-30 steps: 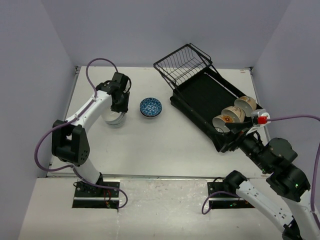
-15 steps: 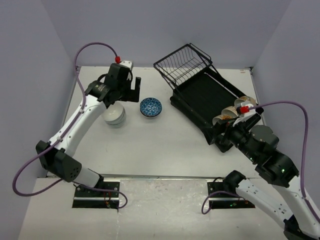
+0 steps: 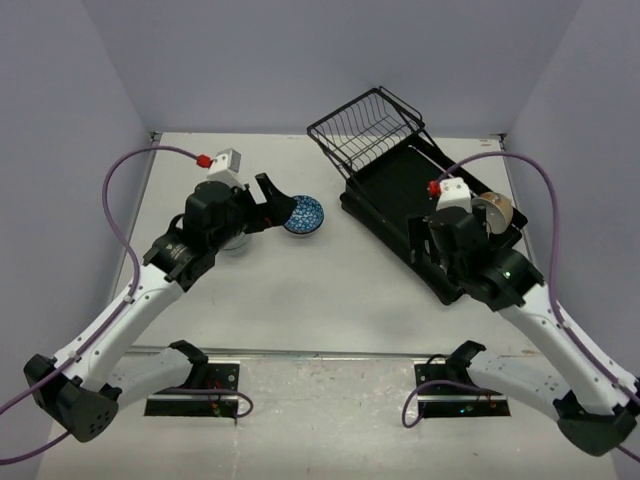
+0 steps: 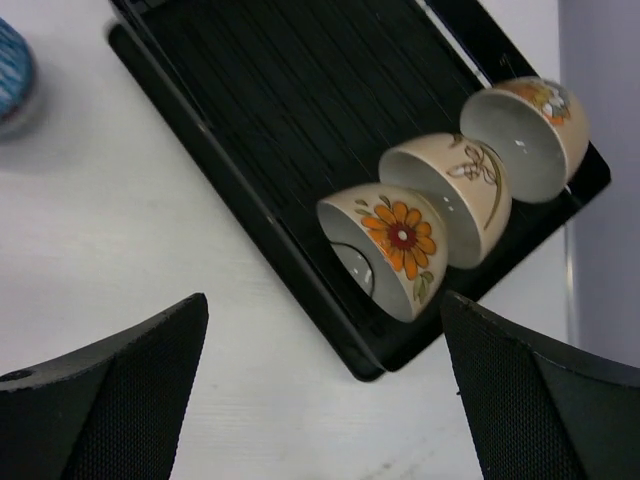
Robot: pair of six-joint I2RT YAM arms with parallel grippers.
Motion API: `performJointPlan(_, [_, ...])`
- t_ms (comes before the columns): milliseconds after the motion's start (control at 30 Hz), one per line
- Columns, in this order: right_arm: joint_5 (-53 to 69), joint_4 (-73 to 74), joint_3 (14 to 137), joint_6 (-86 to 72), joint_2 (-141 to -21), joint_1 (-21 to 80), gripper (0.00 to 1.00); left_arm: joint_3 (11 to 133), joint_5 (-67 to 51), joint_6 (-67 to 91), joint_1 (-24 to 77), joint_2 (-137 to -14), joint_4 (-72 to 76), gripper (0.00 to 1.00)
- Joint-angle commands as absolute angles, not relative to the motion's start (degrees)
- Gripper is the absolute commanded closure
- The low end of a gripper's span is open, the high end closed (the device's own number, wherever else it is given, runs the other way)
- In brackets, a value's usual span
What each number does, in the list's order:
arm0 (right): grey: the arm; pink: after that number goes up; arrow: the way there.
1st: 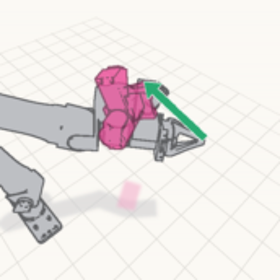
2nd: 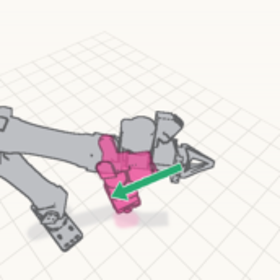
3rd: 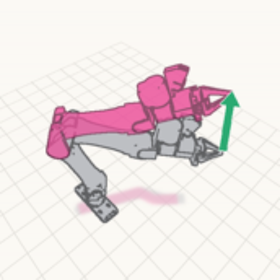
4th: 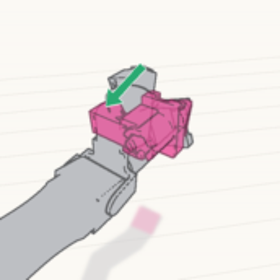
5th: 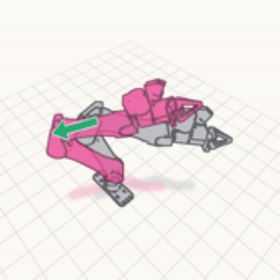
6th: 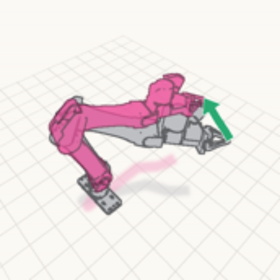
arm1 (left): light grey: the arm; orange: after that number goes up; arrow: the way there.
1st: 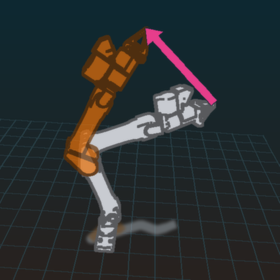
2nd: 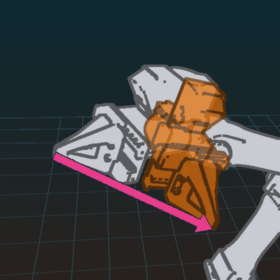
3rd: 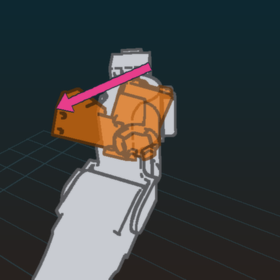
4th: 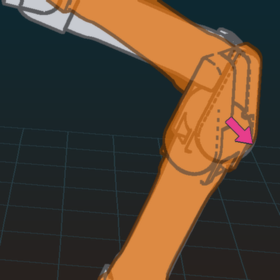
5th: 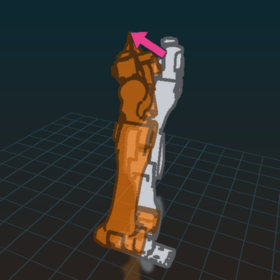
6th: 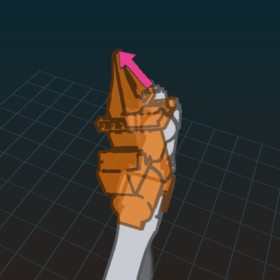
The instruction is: Unload the bowls from the dish rack
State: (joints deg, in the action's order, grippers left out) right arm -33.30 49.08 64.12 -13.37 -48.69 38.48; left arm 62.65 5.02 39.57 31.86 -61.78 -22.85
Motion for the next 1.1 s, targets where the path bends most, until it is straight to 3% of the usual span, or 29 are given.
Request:
performJointPlan(0, [-44.1, 57.3, 66.8, -14.2, -53.8, 39.3, 0.01, 57.0, 2.8, 47.0, 31.8, -56.0, -12.2, 0.00])
performJointPlan(100, [-48.8, 58.4, 68.9, -19.6, -53.5, 39.3, 0.01, 47.9, -3.8, 55.8, 33.9, -56.3, 0.6, 0.00])
performJointPlan(167, [-49.0, 56.5, 70.1, -23.0, -49.9, 39.3, 0.01, 43.3, -1.7, 61.3, 39.8, -58.8, 12.1, 0.00])
performJointPlan(400, [-40.6, 41.8, 63.8, -25.6, -28.4, 39.3, 0.01, 48.3, 4.8, 72.3, 54.7, -77.1, 32.2, 0.00])
performJointPlan(700, [-38.5, 40.4, 64.8, -23.8, -15.9, 39.3, 0.01, 72.8, 2.5, 83.8, 61.8, -108.5, 37.9, 0.00])
performJointPlan(1067, [-35.5, 41.2, 64.8, -22.0, -12.7, 39.3, 0.01, 81.8, 7.3, 84.8, 62.8, -119.4, 34.5, 0.12])
